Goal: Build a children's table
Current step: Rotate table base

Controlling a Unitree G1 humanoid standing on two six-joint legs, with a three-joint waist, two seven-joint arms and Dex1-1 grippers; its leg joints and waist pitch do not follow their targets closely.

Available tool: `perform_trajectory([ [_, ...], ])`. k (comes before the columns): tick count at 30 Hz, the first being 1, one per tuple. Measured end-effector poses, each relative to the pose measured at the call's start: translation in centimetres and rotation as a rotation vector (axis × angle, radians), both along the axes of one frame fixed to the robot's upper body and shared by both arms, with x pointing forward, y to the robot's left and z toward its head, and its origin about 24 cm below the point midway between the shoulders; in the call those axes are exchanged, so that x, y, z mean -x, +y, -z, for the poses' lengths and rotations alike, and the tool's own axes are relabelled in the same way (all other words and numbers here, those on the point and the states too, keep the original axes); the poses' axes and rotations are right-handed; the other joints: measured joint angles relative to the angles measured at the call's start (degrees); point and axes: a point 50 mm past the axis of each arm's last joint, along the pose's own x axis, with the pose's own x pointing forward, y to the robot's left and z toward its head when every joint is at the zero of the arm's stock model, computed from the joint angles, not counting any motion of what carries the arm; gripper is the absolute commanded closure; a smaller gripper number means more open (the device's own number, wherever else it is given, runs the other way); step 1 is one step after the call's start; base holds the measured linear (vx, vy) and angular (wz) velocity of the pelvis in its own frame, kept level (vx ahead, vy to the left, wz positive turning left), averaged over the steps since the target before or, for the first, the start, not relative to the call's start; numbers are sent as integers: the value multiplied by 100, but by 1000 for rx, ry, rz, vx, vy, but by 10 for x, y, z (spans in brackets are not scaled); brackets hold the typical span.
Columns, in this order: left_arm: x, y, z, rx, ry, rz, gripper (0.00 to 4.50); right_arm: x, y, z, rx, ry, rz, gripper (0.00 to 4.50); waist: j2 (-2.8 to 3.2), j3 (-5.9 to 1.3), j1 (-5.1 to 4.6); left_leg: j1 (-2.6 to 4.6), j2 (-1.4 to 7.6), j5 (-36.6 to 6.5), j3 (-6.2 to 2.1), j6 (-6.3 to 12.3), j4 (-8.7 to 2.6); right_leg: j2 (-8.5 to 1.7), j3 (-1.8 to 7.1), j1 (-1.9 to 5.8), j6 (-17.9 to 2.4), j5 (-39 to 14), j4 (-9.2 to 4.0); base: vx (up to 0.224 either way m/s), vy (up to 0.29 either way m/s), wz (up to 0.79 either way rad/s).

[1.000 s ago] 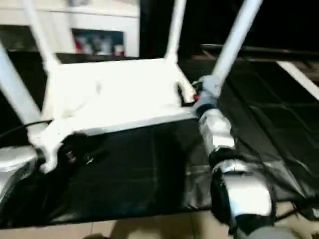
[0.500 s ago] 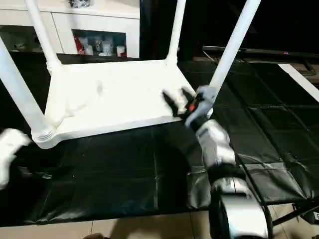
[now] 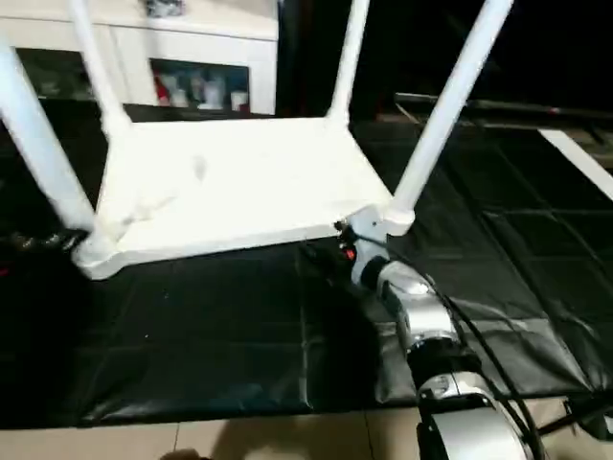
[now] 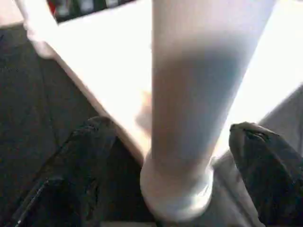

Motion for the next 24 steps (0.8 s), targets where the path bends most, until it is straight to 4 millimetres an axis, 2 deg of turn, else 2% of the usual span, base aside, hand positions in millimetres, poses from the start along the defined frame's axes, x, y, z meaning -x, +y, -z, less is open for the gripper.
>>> perform_trajectory([
  [5,-13,-10,-3,45,-65,18,10,1,8,7,28,39,12,0,0,0,-36,-1,0,0,0,-1,0,0,1,-3,1,-1,-2,0,0,0],
  [9,-14,-27,2,172,-73,108,10,-1,10,12,60,67,44,0,-4,1,-23,-10,0,0,1,0,0,0,1,-11,-2,-8,-2,0,0,0],
  [14,-7,-56,-9,305,-91,332,10,-7,20,10,87,77,58,0,-23,9,37,-17,-1,0,6,0,0,-4,0,-12,-4,-12,-2,0,0,0],
  [16,3,-72,-11,334,-58,474,10,-7,21,14,91,98,70,0,-37,10,32,-16,-2,0,9,0,0,-6,1,-12,-4,-11,-2,0,0,0],
  [19,14,-95,-10,352,1,650,10,-7,26,17,89,120,75,0,-39,12,-16,-10,-2,0,11,0,0,-6,3,-13,-4,-11,5,0,0,0],
  [24,27,-118,-9,339,67,785,10,-9,31,16,100,128,62,0,-39,12,-110,-1,2,3,11,-6,-2,-3,4,-14,-4,-11,16,0,0,0],
])
